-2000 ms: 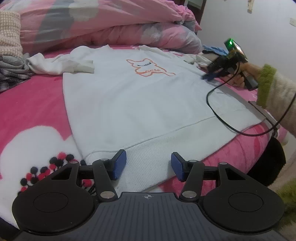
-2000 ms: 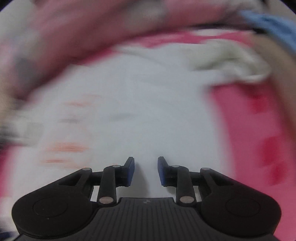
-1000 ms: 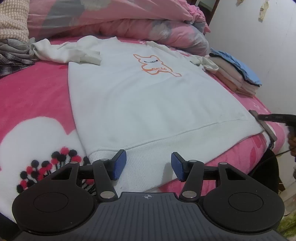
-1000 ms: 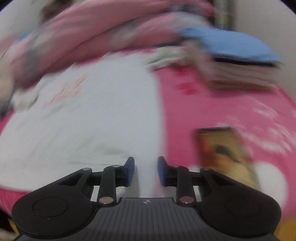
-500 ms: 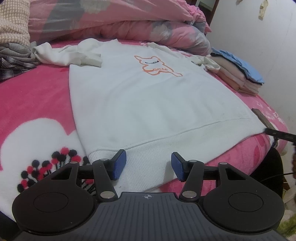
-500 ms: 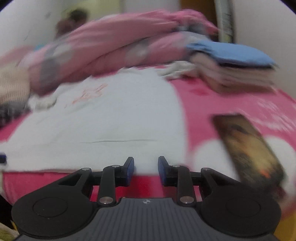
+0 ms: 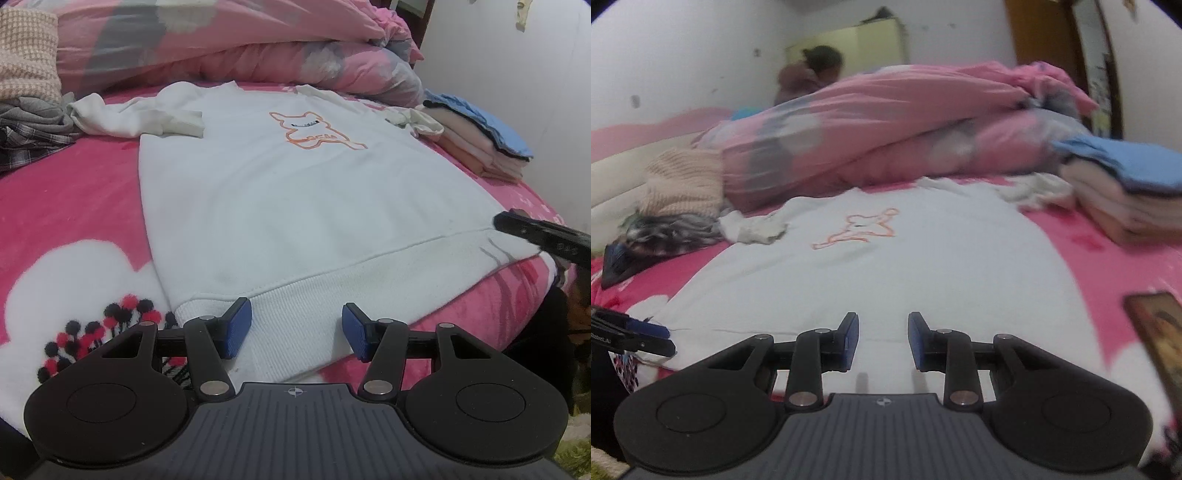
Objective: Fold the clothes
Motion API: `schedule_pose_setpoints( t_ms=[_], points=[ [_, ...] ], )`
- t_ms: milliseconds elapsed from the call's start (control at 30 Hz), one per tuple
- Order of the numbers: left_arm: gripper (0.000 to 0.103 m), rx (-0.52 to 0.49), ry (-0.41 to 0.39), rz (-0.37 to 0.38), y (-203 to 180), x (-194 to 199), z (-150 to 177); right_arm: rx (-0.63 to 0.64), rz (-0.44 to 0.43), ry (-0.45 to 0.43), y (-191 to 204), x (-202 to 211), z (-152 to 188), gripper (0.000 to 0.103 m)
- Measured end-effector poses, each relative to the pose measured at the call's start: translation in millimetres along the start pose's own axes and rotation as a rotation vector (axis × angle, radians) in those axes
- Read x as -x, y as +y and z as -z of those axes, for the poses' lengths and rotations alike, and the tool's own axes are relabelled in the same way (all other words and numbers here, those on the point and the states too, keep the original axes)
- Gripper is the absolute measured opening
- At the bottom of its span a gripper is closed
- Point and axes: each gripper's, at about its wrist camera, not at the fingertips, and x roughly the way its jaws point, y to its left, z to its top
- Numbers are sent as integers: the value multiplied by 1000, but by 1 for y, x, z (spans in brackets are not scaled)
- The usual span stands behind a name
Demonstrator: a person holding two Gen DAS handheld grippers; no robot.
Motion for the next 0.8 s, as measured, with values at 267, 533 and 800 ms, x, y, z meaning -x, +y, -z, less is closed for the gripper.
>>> schedule_pose_setpoints(
  t_ms=[267,533,800],
  points=[
    [57,-6,5,-14,-3,-1,0,-10,62,35,-11,-11,28,33],
    [59,-16,5,-34,-8,-2,2,12,59,21,-10,-9,33,39],
    [59,-13,7,-50,-9,8,7,31,66,36,-9,-4,33,40]
  ],
)
